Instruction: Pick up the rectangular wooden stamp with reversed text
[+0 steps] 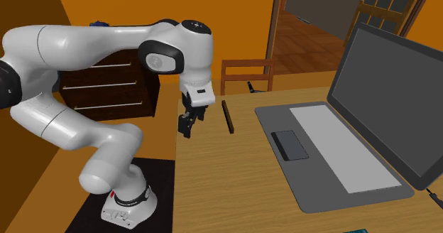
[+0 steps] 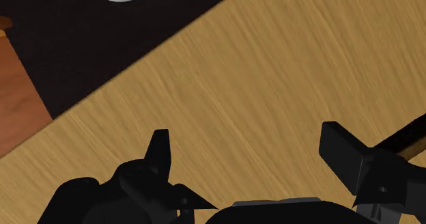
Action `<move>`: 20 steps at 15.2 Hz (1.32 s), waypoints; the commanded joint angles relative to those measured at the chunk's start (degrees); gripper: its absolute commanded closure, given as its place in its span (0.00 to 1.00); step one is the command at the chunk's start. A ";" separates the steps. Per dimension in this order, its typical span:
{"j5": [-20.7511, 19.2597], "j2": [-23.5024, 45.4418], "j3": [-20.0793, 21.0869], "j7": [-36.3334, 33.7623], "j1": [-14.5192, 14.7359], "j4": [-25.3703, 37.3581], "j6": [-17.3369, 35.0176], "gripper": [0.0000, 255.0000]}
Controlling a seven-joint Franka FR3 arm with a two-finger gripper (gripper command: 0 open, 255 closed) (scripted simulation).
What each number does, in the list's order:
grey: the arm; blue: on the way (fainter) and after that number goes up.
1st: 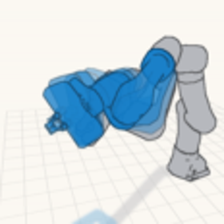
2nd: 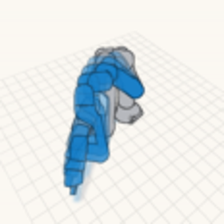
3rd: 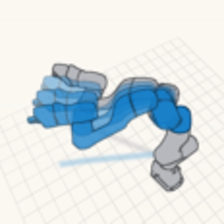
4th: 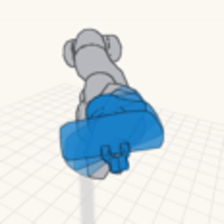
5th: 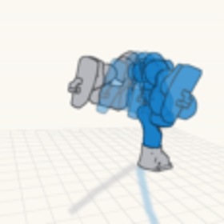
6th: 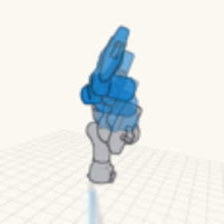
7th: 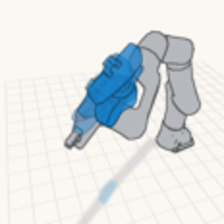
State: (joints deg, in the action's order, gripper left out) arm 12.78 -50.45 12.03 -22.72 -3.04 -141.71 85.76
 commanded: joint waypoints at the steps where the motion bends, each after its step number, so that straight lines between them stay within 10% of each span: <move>1: 3.45 -0.63 3.93 -7.75 -0.83 -1.13 1.57 0.00; 11: 15.93 7.00 25.12 -43.75 -8.65 3.79 11.81 0.00; 20: 16.95 18.64 43.14 -68.64 -21.60 11.88 21.86 0.00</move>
State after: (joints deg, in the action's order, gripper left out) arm 29.74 -32.60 53.93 -90.24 -23.83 -129.91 106.55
